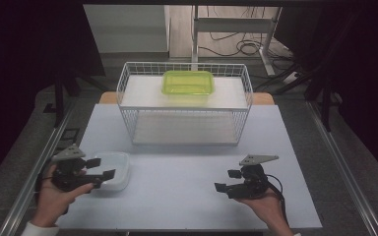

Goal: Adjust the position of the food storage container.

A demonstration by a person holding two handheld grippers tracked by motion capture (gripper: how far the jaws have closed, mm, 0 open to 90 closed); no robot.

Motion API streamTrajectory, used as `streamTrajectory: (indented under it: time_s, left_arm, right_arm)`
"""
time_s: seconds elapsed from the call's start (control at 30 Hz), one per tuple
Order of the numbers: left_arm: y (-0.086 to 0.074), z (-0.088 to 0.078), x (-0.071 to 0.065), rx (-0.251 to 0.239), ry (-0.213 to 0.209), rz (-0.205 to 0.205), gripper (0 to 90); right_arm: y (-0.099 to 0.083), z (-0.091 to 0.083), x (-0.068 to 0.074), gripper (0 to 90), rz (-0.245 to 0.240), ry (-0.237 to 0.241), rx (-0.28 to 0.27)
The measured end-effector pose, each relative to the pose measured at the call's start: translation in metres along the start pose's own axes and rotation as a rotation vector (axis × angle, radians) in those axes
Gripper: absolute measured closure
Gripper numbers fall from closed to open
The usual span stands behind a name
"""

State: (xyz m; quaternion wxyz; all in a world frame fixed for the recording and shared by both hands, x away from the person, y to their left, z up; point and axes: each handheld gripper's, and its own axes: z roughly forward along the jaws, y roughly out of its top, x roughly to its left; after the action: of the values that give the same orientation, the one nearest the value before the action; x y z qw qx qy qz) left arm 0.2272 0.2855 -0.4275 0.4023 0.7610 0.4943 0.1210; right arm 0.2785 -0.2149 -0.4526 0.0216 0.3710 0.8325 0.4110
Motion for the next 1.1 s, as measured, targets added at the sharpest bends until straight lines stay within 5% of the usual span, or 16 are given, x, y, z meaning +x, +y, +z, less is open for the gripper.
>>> streamTrajectory:
  time_s: [0.27,0.47,0.6,1.1]
  left_arm:
    - [-0.015,-0.004,0.044,0.042,0.086,-0.090,40.2]
    - [-0.023,0.002,0.066,0.077,0.123,-0.134,59.1]
    - [-0.033,0.009,0.080,0.131,0.129,-0.180,81.5]
    - [-0.046,0.027,0.084,0.195,0.093,-0.181,89.8]
  right_arm:
    - [0.001,0.003,0.002,23.5,-0.002,-0.010,0.011]
    - [0.000,0.005,0.003,23.5,-0.008,-0.015,0.022]
    - [0.000,0.004,0.002,23.5,-0.007,-0.016,0.020]
    - [-0.002,0.007,0.002,23.5,-0.015,-0.023,0.026]
